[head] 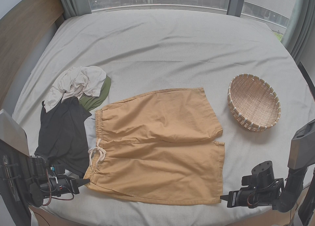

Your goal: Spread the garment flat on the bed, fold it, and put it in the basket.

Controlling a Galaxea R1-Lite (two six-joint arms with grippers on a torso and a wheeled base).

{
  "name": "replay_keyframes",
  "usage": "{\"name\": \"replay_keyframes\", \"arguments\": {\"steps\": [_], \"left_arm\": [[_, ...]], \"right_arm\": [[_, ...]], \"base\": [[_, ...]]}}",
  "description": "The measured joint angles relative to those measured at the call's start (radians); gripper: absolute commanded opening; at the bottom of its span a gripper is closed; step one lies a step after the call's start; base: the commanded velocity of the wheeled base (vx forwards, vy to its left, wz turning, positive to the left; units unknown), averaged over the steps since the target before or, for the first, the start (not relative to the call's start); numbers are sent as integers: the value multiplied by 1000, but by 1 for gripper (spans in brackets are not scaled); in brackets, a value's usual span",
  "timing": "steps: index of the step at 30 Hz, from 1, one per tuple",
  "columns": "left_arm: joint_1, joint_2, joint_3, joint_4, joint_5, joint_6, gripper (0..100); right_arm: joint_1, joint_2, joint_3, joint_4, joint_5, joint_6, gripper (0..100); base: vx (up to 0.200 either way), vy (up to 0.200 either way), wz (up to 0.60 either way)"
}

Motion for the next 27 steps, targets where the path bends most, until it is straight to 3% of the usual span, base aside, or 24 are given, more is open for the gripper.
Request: {"name": "replay_keyframes", "arguments": {"steps": [4,5,16,25,26,27], "left_arm": [[-1,9,0,-19,-1,-6,0],[-3,11,0,-20,0,-6,0],[-16,20,0,-23,-1,-2,0],[-22,25,0,-24,0,0,0],[-22,25,0,-24,0,1,0],[-23,26,0,-24,0,1,0]], "right_arm": [[-2,9,0,-9,0,1,0],[-2,15,0,-13,0,1,100],[6,75,0,-54,-36,8,100],[38,184,0,-247,-39,42,100],[41,202,0,-268,-40,45,0],[44,221,0,-285,-41,49,0]], "base": [[0,0,0],[0,0,0],[0,0,0],[0,0,0],[0,0,0],[0,0,0]]}}
